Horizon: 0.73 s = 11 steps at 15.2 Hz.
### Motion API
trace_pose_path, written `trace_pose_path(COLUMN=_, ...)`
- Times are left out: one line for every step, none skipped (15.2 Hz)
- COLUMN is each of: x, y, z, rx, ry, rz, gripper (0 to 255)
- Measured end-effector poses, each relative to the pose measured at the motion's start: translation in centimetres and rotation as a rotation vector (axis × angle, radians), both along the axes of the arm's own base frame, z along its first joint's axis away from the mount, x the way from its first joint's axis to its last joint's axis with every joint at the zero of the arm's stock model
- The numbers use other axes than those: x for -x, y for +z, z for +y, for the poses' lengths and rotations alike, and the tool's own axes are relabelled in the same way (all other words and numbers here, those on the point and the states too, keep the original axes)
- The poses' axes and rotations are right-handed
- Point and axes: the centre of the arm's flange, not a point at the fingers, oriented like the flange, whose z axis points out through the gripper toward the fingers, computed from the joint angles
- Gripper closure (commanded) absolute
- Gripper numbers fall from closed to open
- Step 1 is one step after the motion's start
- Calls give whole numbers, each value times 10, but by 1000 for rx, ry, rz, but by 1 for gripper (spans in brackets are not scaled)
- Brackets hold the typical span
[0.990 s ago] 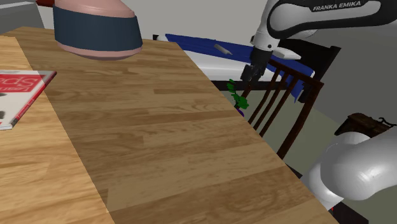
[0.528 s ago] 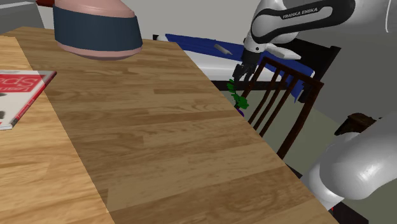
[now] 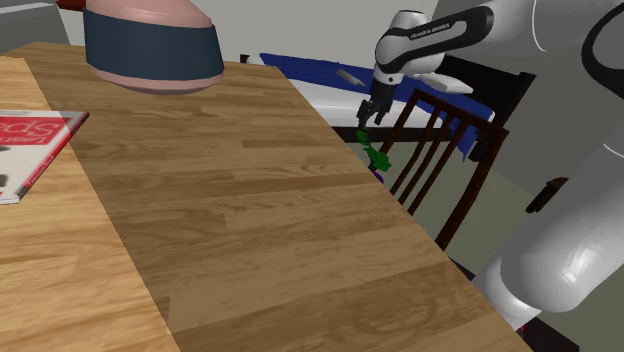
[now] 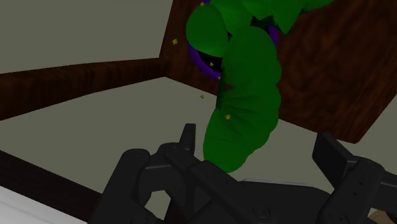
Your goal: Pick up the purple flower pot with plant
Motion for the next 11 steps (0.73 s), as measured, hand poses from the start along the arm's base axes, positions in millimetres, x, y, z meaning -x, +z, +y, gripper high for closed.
trace_pose_path(x=-3, y=-4, z=-2, rx=1, ry=0, rz=-1, gripper=0)
trace_pose_path(x=-3, y=-9, z=-4, rx=2, ry=-1, rz=-2, gripper=0)
trace_pose_path(x=-3, y=-14, z=-5, rx=2, ry=-1, rz=-3, gripper=0)
trace_pose_path(x=-4, y=-19, z=-5, rx=2, ry=-1, rz=-3, gripper=0)
trace_pose_path(x=-4, y=-24, z=-6, rx=2, ry=-1, rz=-3, gripper=0)
trace_pose_path(x=-5, y=-30, z=-4, rx=2, ry=-1, rz=-3, gripper=0)
trace_pose_path(x=-5, y=-35, z=-5, rx=2, ry=-1, rz=-3, gripper=0)
trace_pose_path(x=-4, y=-37, z=-6, rx=2, ry=-1, rz=-3, gripper=0)
trace_pose_path(x=-4, y=-38, z=-6, rx=2, ry=-1, rz=-3, gripper=255)
trace_pose_path(x=-4, y=-38, z=-6, rx=3, ry=-1, rz=-5, gripper=255)
trace_pose_path(x=-4, y=-38, z=-6, rx=3, ry=0, rz=-5, gripper=255)
